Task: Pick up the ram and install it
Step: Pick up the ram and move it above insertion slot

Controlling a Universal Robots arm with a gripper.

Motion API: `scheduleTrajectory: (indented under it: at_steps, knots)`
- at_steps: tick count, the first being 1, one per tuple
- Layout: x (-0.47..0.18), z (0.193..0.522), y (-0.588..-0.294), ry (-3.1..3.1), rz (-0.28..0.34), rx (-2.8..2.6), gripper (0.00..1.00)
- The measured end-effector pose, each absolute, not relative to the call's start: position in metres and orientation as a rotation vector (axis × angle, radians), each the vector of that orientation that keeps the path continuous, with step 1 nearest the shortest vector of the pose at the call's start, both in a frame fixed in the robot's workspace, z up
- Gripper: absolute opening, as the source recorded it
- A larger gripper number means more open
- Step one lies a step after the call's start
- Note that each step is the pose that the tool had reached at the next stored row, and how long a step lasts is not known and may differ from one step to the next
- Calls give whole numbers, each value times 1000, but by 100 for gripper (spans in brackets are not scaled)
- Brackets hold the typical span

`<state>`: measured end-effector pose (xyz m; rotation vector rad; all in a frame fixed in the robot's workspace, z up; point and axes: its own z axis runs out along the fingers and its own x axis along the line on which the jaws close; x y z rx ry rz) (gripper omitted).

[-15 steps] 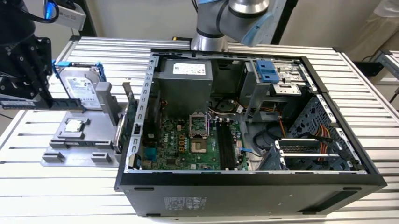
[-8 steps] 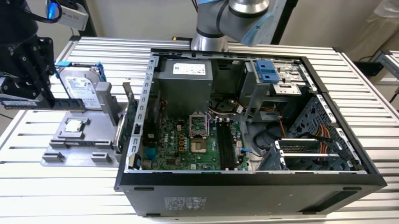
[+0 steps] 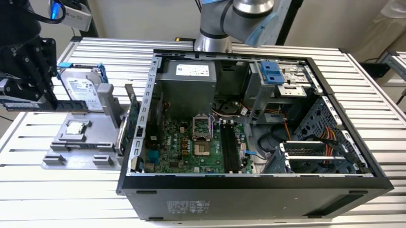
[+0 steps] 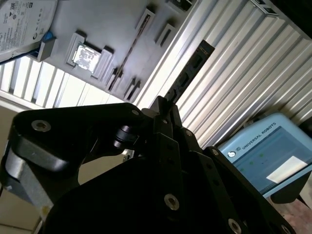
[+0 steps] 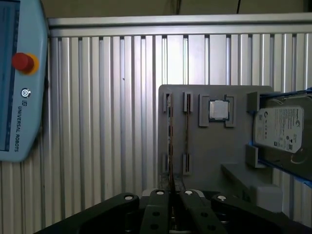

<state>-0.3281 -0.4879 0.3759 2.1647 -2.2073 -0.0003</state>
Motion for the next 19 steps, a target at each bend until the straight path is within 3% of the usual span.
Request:
scheduleTrajectory:
  at_steps: [19]
  knots:
    - [-318,376,-488,-2207,0,2165,0]
